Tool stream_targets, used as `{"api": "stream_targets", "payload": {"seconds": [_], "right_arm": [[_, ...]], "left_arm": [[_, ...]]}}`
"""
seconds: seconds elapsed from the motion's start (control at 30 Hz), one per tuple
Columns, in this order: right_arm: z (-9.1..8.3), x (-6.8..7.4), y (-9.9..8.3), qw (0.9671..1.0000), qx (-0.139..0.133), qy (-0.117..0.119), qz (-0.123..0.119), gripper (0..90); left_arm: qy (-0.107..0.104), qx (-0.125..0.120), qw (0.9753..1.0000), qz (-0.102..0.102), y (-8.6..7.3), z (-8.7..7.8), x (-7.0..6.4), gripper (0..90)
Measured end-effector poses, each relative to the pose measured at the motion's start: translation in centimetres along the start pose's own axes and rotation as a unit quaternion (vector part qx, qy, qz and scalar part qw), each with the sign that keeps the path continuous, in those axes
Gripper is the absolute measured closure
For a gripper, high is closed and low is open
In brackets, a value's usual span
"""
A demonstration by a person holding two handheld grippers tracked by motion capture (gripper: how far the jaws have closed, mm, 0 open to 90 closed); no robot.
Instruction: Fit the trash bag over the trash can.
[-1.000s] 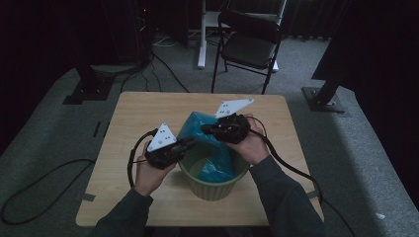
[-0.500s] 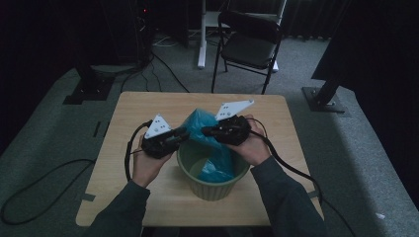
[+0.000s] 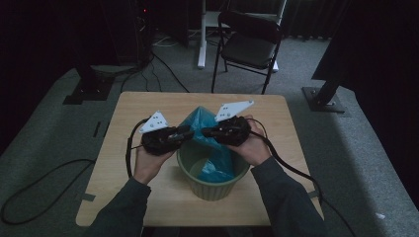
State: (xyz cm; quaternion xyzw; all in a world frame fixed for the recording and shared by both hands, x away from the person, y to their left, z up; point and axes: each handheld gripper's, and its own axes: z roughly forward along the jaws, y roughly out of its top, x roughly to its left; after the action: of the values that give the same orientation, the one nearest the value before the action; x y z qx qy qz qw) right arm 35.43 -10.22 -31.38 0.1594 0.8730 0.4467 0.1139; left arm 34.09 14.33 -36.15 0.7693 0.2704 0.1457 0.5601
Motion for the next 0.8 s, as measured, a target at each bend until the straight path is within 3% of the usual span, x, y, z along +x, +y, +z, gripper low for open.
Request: {"api": "stream_targets", "payload": {"seconds": [0.27,0.6,0.8], "right_arm": [[0.2,0.0,-0.1,1.0000,0.002,-0.001,0.000,90.0],[0.1,-0.1,-0.4,1.0000,0.000,0.002,0.006,90.0],[0.1,-0.1,-0.4,1.0000,0.001,0.004,0.000,90.0]], "left_arm": [[-0.028,-0.013,0.9995,-0.001,-0.1,-0.2,0.0,68.1],[-0.034,-0.007,0.9994,-0.004,-0.1,0.5,-0.1,68.2],[-0.023,-0.004,0.9997,-0.004,0.0,1.0,-0.1,86.6]]}}
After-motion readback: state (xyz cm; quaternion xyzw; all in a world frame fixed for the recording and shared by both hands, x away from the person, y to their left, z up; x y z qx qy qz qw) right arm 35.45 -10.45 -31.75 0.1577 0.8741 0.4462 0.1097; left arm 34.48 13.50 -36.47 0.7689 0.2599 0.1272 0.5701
